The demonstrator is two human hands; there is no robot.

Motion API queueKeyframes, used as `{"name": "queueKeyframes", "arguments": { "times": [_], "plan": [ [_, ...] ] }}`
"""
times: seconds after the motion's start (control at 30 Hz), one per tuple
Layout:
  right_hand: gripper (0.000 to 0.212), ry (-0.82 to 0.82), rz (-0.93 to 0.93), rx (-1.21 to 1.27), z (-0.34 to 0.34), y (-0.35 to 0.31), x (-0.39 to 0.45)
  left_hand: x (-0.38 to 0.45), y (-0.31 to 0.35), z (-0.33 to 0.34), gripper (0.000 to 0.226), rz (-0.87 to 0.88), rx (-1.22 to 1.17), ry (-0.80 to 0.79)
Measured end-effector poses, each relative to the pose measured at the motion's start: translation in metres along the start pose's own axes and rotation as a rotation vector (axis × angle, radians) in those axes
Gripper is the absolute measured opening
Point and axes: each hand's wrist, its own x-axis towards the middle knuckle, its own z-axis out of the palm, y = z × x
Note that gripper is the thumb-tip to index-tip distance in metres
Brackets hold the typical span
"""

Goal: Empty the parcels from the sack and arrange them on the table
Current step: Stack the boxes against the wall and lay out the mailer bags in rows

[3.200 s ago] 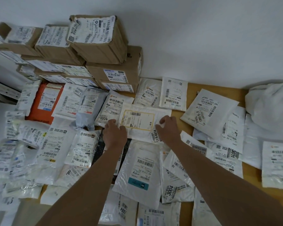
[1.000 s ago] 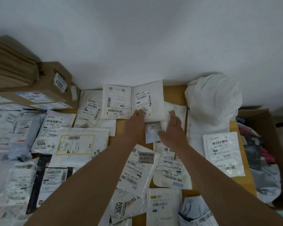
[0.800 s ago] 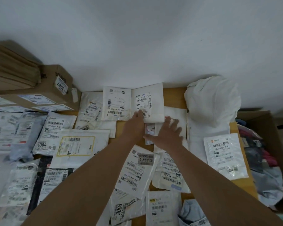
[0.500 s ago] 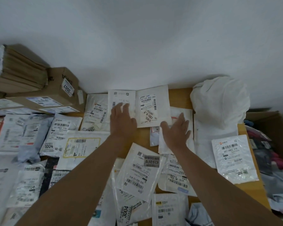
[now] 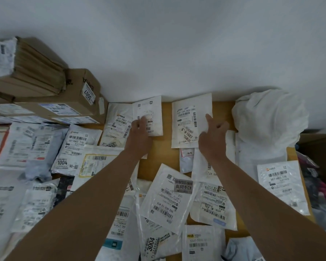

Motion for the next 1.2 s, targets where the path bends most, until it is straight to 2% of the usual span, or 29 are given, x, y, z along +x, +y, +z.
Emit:
{"name": "queueKeyframes", "arguments": {
  "times": [0.17, 0.3, 0.43, 0.5, 0.53, 0.63, 0.7, 0.8, 0.83, 0.93, 1.0, 1.1, 1.2],
  "plan": [
    [0.055, -0.074, -0.033, -0.027, 0.025, -0.012, 0.0, 0.001, 0.0, -0.004, 0.072, 0.024, -0.003, -0.023],
    [0.05, -0.067, -0.039, -0.051, 0.043, -0.017, 0.003, -0.001, -0.006, -0.002, 0.074, 0.015, -0.027, -0.049],
    [0.056, 0.06, -0.125, -0.273, 0.036, -0.006, -0.008, -0.003, -0.003, -0.001, 0.068, 0.001, -0.026, -0.055],
    [0.063, 0.121, -0.152, -0.412, 0.027, 0.004, -0.019, -0.005, 0.001, -0.001, 0.067, -0.022, -0.034, -0.029],
    [0.073, 0.082, -0.118, -0.466, 0.024, 0.008, -0.026, -0.006, 0.003, -0.001, 0.068, -0.034, -0.038, -0.005],
    [0.105, -0.167, 0.037, -0.585, 0.018, 0.021, -0.04, -0.015, 0.013, 0.004, 0.072, -0.045, -0.018, 0.093],
    [0.111, -0.223, 0.04, -0.603, 0.019, 0.024, -0.046, -0.024, 0.02, 0.008, 0.073, -0.047, 0.002, 0.128],
    [0.101, -0.047, -0.117, -0.553, 0.021, 0.006, -0.045, -0.03, 0.023, 0.01, 0.074, -0.067, -0.006, 0.111],
    [0.1, -0.005, -0.11, -0.54, 0.023, -0.004, -0.038, -0.028, 0.021, 0.008, 0.075, -0.077, -0.027, 0.081],
    [0.099, -0.139, 0.122, -0.417, 0.033, -0.031, -0.01, -0.021, 0.008, 0.002, 0.077, -0.108, -0.066, -0.041],
    [0.081, -0.234, 0.214, -0.21, 0.037, -0.041, 0.005, -0.018, 0.003, 0.001, 0.08, -0.101, -0.047, -0.084],
    [0.049, -0.244, 0.26, 0.215, 0.013, -0.042, 0.008, -0.018, 0.006, -0.001, 0.085, -0.101, -0.057, -0.128],
    [0.032, -0.299, 0.25, 0.279, -0.035, -0.029, 0.01, -0.015, 0.01, -0.004, 0.085, -0.093, -0.073, -0.165]
  ]
}}
